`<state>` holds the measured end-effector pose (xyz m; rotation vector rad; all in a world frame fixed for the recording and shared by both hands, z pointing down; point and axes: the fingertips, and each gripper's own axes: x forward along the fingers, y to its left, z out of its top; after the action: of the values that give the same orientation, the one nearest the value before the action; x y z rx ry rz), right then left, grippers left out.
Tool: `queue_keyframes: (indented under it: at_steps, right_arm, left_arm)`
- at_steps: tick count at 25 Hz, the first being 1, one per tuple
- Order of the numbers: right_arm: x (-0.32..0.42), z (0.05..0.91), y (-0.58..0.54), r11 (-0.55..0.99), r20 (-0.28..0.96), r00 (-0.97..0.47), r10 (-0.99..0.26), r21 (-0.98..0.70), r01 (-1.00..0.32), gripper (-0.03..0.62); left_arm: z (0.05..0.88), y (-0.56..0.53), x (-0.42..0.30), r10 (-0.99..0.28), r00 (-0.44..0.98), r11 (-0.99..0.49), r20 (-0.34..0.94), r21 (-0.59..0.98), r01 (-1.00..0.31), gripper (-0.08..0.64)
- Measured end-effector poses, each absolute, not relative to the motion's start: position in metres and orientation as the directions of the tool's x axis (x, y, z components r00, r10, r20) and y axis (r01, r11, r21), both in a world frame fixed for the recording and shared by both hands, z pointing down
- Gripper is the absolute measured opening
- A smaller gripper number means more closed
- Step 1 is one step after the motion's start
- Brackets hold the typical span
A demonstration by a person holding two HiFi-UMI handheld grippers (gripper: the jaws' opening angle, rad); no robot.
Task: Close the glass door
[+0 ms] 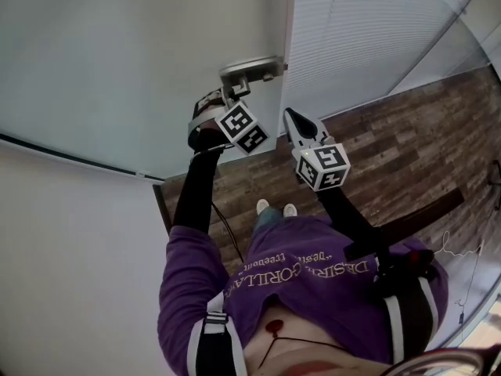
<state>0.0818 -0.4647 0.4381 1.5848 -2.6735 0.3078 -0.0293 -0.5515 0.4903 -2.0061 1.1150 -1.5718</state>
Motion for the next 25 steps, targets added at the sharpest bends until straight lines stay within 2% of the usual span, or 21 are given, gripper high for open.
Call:
queue_keyframes:
  at_steps: [25]
  right_arm:
    - [0.045, 0.445, -0.526, 0.401, 0.109, -0.419, -0.901, -0.156, -0.903, -0.009]
  left_arm:
    - [0.492, -0.583, -0.034, -0.787, 0.146, -0.612, 0.6, -0.725, -0.317, 0.1]
